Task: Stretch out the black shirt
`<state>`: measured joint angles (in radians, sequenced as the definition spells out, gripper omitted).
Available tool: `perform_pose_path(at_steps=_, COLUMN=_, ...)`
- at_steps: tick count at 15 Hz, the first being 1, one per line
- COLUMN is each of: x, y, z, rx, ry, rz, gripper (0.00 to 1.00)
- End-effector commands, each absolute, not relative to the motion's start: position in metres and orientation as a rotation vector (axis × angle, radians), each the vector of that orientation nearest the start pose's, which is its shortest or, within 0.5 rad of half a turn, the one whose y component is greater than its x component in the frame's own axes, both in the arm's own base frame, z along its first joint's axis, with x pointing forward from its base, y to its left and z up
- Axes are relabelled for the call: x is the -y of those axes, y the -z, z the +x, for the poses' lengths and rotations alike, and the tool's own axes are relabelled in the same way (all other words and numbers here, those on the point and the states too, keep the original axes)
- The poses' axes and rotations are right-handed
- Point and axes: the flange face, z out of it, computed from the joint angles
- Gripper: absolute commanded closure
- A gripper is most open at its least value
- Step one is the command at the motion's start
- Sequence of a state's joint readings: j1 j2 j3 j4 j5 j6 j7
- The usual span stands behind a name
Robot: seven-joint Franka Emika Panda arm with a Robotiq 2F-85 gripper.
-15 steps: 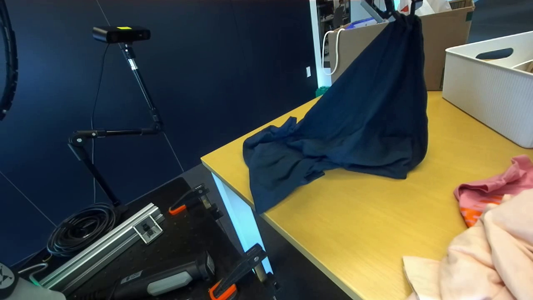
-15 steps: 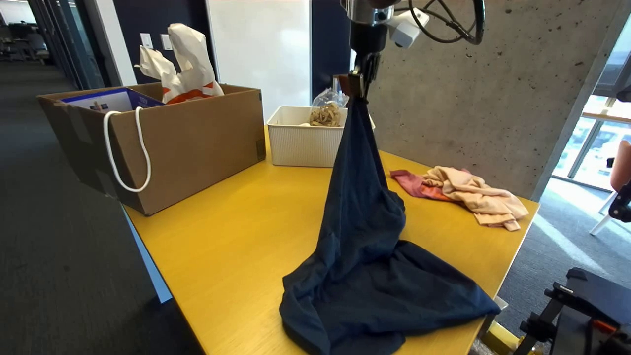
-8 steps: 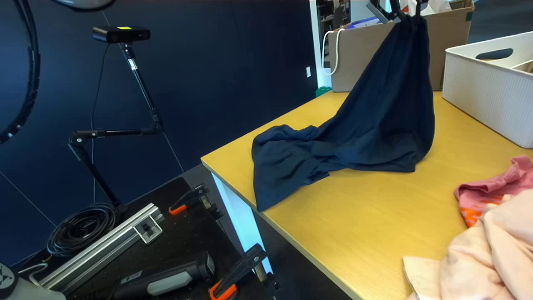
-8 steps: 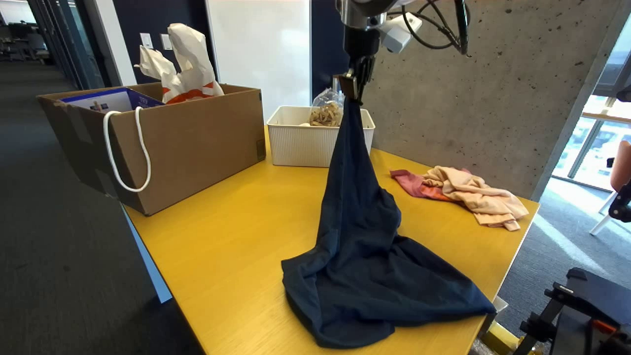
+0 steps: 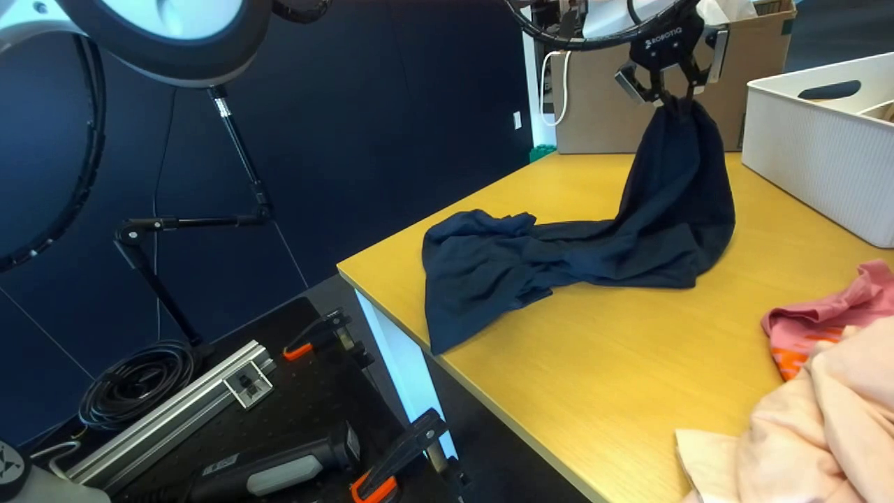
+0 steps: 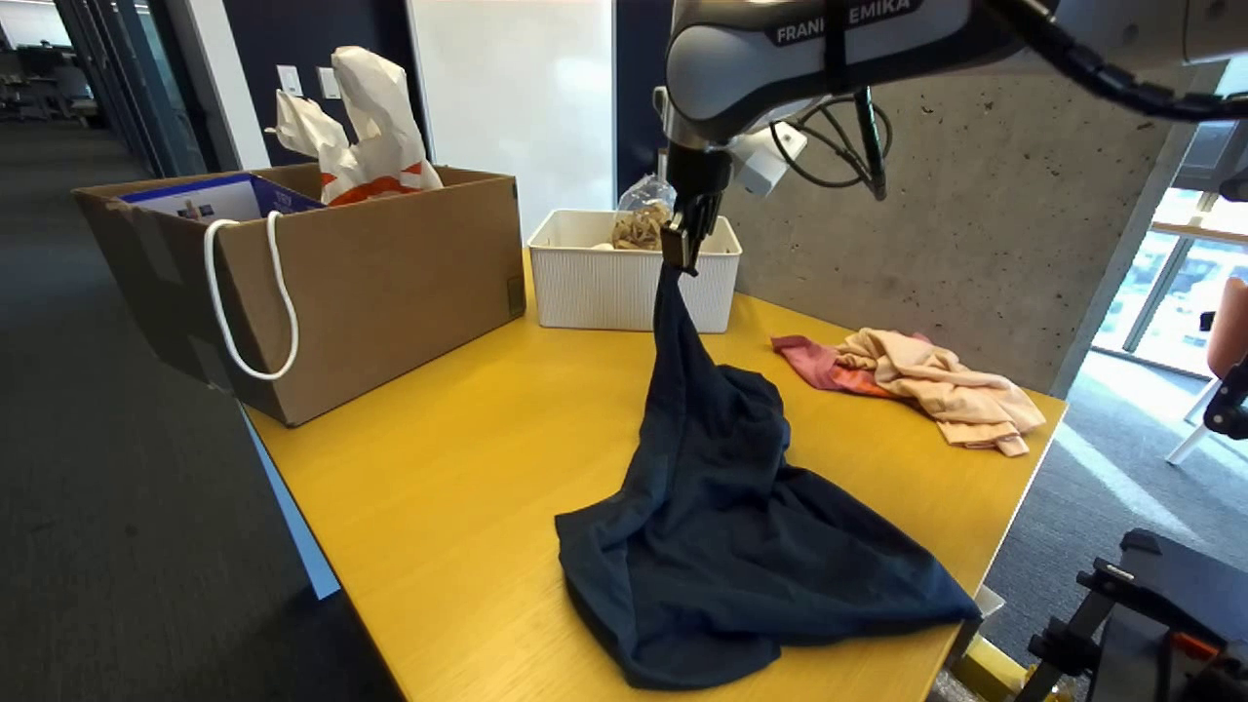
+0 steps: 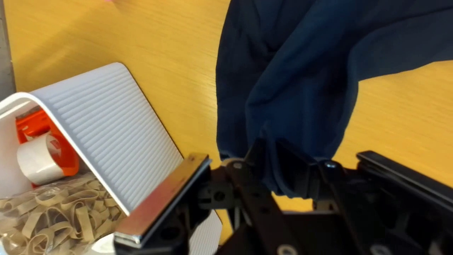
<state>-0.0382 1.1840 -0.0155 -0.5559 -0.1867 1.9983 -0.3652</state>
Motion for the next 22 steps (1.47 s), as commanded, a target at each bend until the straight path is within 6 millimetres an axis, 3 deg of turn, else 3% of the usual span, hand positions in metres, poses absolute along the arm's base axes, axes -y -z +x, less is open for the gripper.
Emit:
perform_pose_path(at_steps=1, x=0.034, y=-0.299, z=0.832, rx=0.696, ry=0.426, rz=-3.221, gripper=0.96)
perform_pose_path(at_steps=6, x=0.005, y=-0.267, z=0.828, rx=0.897, ry=0.314, rz=-3.118, gripper=0.96)
perform_pose_path(at_steps=9, x=0.006, y=-0.261, z=0.830, rx=0.940, ry=0.332, rz=-3.137, gripper=0.96)
perform_pose_path(at_steps=10, x=0.009, y=-0.260, z=0.830, rx=0.925, ry=0.330, rz=-3.141, gripper=0.60)
perform_pose_path(at_steps=11, x=0.012, y=-0.260, z=0.830, rx=0.902, ry=0.332, rz=-3.146, gripper=0.59)
perform_pose_path(at_steps=14, x=0.016, y=-0.273, z=0.828, rx=0.837, ry=0.327, rz=-3.144, gripper=0.39)
perform_pose_path(at_steps=19, x=0.010, y=-0.298, z=0.821, rx=0.657, ry=0.233, rz=-3.184, gripper=0.01)
perform_pose_path(at_steps=22, x=0.002, y=-0.310, z=0.817, rx=0.435, ry=0.202, rz=-3.218, gripper=0.00)
